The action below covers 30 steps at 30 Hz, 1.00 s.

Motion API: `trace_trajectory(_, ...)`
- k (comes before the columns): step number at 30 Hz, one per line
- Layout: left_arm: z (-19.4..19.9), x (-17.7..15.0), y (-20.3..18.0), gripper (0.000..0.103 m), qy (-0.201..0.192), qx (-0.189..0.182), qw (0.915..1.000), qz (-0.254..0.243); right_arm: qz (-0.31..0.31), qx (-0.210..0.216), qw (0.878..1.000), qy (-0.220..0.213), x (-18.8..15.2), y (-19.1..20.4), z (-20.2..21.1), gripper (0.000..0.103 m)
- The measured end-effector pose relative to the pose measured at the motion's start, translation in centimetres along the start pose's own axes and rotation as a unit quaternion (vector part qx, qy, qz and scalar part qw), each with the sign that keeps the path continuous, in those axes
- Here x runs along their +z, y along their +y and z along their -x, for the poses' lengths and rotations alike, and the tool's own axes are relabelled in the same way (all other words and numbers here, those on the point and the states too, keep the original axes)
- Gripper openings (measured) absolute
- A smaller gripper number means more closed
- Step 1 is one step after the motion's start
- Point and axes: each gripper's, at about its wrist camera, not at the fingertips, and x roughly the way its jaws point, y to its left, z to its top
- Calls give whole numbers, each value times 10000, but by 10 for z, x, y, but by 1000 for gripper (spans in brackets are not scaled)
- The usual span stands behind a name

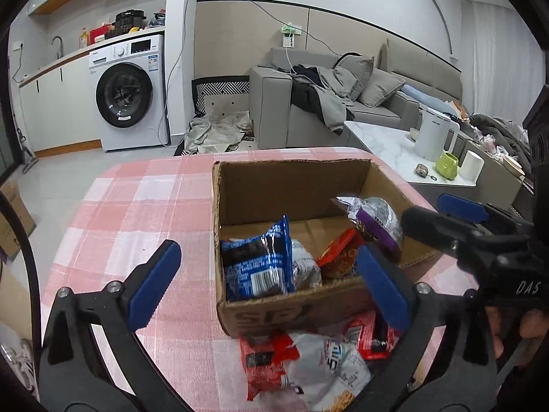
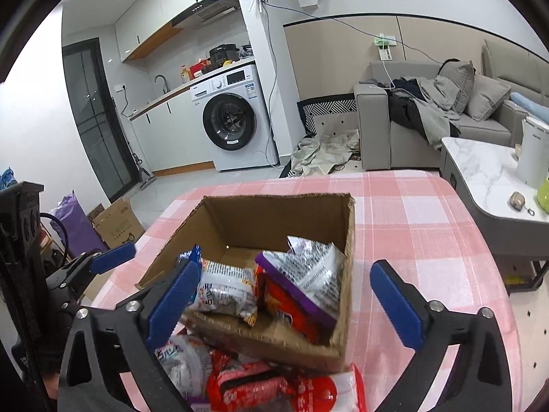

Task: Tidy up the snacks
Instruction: 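Open both tools to drop the blue pack and white bag into the box, then withdraw both tools from the box toward the remaining snack pile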

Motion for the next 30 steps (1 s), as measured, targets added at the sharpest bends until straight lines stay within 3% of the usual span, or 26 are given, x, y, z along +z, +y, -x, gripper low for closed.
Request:
trace_trajectory(18, 60, -44, -1, 102, 56, -21, 9999, -151, 22, 31, 9994, 354, -43, -3, 29, 103)
trace_trajectory(30, 78, -65, -10, 102, 189, 4, 9995, -256, 39, 116, 9984, 547, -75, 0, 44, 103)
